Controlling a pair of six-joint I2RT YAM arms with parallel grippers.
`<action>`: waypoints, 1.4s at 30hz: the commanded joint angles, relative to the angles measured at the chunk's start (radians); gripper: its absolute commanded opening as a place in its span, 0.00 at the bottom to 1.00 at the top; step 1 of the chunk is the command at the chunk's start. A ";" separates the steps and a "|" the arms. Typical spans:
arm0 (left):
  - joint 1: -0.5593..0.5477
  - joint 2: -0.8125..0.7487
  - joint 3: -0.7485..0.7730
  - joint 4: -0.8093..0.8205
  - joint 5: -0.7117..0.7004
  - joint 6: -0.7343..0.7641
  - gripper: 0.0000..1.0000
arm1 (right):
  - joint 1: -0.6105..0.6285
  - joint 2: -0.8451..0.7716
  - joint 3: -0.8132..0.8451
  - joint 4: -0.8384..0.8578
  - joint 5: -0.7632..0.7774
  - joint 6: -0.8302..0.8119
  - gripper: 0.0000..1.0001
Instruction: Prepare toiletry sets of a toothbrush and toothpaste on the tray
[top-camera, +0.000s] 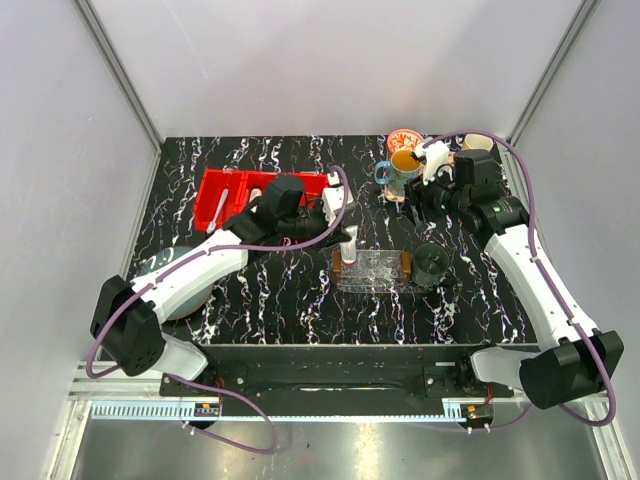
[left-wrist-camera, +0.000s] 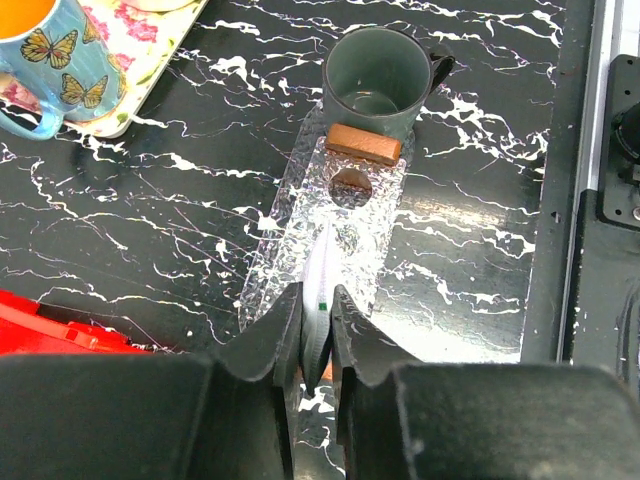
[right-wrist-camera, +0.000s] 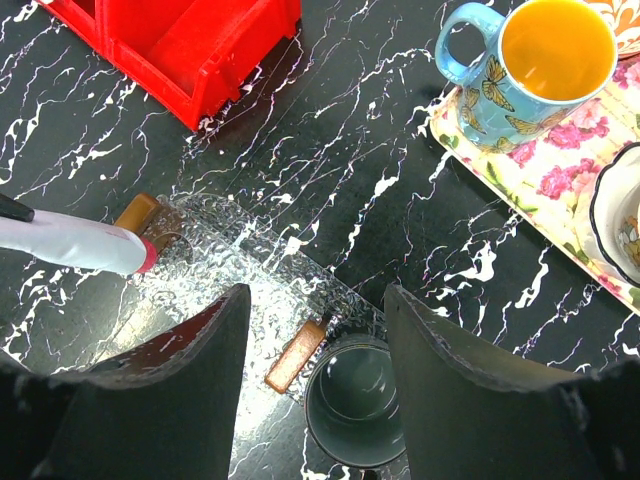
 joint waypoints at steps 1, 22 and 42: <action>-0.013 -0.014 -0.012 0.118 -0.024 0.029 0.00 | -0.007 -0.012 0.005 0.035 0.002 0.008 0.61; -0.032 0.040 -0.027 0.181 -0.041 0.040 0.00 | -0.009 -0.014 -0.001 0.033 -0.011 0.008 0.61; -0.041 0.071 -0.055 0.213 -0.053 0.038 0.00 | -0.009 -0.018 -0.004 0.033 -0.009 0.010 0.61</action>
